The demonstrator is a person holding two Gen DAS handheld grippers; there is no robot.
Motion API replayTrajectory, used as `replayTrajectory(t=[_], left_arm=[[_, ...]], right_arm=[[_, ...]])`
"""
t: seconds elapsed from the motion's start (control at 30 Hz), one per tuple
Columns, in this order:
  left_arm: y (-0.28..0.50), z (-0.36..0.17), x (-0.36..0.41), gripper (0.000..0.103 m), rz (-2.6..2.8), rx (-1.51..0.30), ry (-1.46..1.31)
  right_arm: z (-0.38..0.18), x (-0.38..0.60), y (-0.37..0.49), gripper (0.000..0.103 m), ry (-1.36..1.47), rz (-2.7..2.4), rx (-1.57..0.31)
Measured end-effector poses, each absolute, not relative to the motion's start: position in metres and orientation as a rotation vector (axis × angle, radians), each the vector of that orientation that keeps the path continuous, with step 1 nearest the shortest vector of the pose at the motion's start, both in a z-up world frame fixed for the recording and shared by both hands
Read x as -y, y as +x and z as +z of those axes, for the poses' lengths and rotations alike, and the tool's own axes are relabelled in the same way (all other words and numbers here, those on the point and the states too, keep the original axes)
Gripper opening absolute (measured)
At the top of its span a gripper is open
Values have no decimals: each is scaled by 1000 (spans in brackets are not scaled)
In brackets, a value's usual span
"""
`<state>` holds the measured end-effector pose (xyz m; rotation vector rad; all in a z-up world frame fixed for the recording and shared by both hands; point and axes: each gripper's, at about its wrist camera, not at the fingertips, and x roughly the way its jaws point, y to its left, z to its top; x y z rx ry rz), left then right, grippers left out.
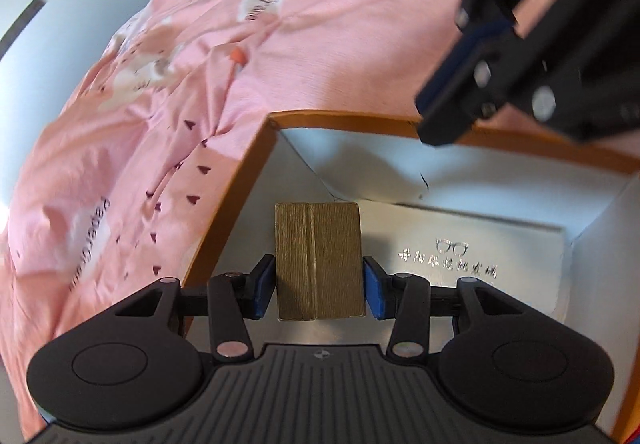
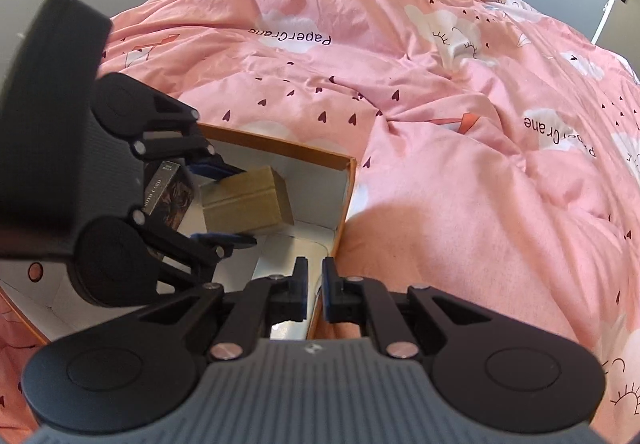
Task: Organize objects
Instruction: 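Roll the left tool and carry the cardboard cube toward the box corner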
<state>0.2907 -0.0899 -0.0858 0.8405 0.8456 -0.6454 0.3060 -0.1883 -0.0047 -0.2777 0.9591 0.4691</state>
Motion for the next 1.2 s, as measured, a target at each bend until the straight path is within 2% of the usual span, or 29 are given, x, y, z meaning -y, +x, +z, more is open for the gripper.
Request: replayTrajectory(t=[0.23,0.47,0.87,0.93,1.0,1.2], left_arm=[[290,-95,97,52,-688,-805,953],[312,-83,95,51,-795,-923,768],[317,-55,55,51,-731,-951,701],[317,-54,51,51,-734,-952,701],[317,-55,50,51,-737,-949,717],[321,-61,38,51,-760,-972,702]], right_arm=[[-13,195,304,8,-262,476,-973],[-15,199,303,8,-247,486,-974],[-14,166,308,9,-362,693,-944],[-21,147,314,12,-420,720,-970],[-31,132,323,23,-445,728,-1002],[-60,103,345,32,-548,768,-1049]])
